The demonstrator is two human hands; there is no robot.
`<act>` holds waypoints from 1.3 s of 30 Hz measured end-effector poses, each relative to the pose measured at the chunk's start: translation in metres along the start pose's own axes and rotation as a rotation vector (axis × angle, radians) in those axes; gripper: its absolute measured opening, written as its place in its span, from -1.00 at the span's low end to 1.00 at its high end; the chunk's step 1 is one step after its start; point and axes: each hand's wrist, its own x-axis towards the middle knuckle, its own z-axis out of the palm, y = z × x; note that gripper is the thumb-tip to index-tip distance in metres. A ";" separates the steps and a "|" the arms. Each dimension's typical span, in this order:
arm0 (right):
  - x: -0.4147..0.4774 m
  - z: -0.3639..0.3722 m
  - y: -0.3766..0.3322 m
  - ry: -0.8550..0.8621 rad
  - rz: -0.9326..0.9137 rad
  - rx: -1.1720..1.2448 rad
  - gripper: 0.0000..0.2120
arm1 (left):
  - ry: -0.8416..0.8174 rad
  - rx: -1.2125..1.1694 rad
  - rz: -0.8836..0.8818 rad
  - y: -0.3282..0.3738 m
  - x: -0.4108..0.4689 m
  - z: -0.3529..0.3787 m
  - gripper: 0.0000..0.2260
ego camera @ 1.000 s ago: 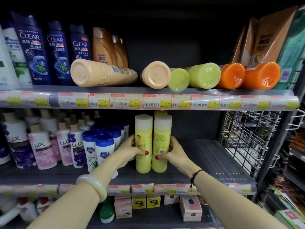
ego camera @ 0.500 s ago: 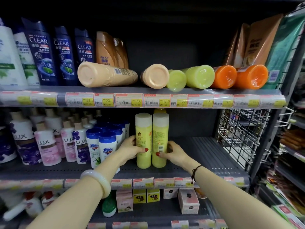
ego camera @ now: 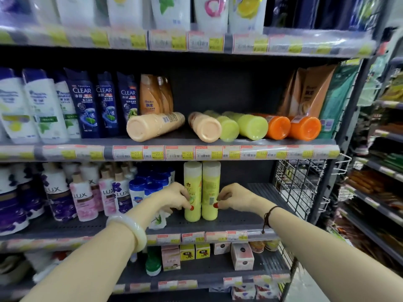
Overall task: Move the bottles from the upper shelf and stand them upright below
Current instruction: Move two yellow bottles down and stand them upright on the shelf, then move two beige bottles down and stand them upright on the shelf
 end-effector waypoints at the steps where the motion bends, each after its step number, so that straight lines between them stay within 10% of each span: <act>1: -0.006 -0.007 -0.009 -0.005 -0.002 -0.008 -0.68 | -0.015 0.034 0.009 0.009 -0.006 -0.007 -0.60; 13: -0.057 -0.096 -0.107 -0.057 -0.054 -0.231 -0.68 | -0.145 0.254 0.098 0.093 -0.066 -0.085 -0.59; 39: 0.005 -0.139 -0.187 0.137 -0.042 -0.330 -0.61 | 0.305 0.218 0.175 0.101 -0.061 -0.201 -0.55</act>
